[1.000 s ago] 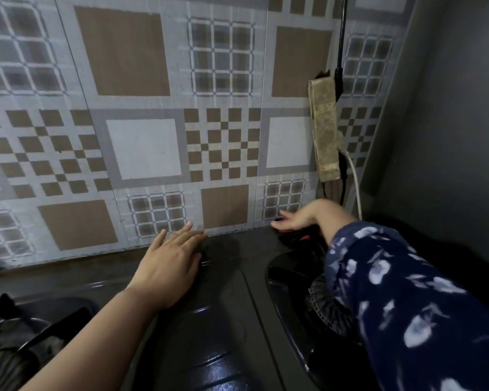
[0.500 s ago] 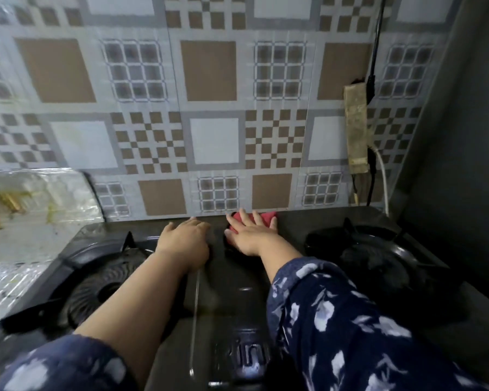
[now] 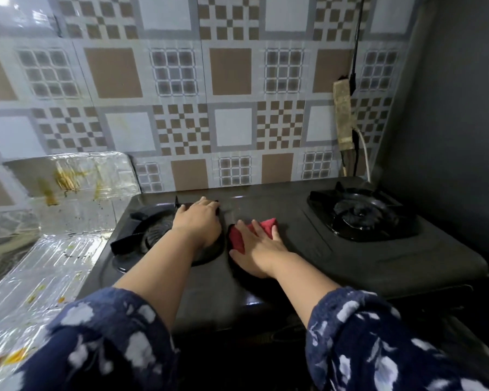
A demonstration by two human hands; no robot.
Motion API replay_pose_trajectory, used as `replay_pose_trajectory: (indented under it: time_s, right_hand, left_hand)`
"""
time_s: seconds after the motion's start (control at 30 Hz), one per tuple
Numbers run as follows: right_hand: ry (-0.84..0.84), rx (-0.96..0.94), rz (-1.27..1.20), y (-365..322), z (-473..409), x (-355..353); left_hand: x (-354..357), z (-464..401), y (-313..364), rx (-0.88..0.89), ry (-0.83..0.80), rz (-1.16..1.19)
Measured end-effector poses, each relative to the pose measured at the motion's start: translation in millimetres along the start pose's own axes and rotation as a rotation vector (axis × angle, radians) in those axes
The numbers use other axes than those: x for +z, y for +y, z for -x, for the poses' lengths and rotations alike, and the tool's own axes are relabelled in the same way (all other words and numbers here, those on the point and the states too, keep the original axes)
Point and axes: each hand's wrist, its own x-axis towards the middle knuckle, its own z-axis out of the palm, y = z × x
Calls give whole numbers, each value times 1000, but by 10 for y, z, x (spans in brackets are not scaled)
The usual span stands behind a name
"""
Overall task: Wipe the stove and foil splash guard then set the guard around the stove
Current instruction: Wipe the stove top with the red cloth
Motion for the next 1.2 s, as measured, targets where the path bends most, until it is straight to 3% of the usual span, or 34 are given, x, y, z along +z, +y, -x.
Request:
replay_pose_trajectory:
  time_s: [0.13, 0.23, 0.33, 0.6, 0.73, 0.93, 1.07, 1.2]
  right_hand:
    - [20, 43, 152, -143, 181, 13]
    - [-33, 78, -10, -166, 184, 78]
    - [-5, 105, -23, -177, 48, 79]
    - [-5, 111, 21, 184, -818, -160]
    - [-30, 155, 10, 474, -1350, -321]
    - [-38, 84, 38, 395, -2085, -439]
    - [-49, -125, 71, 116, -2279, -391]
    - [-62, -283, 71, 276, -2207, -353]
  left_hand:
    - [32, 206, -122, 37, -7, 40]
    - [53, 291, -248, 45, -7, 36]
    - [62, 278, -339, 38, 30, 39]
    - [70, -173, -546, -20, 113, 13]
    - [155, -414, -670, -81, 79, 1]
    - [169, -734, -870, -161, 39, -25]
    - [119, -795, -900, -174, 48, -42]
    - [74, -827, -980, -141, 65, -37]
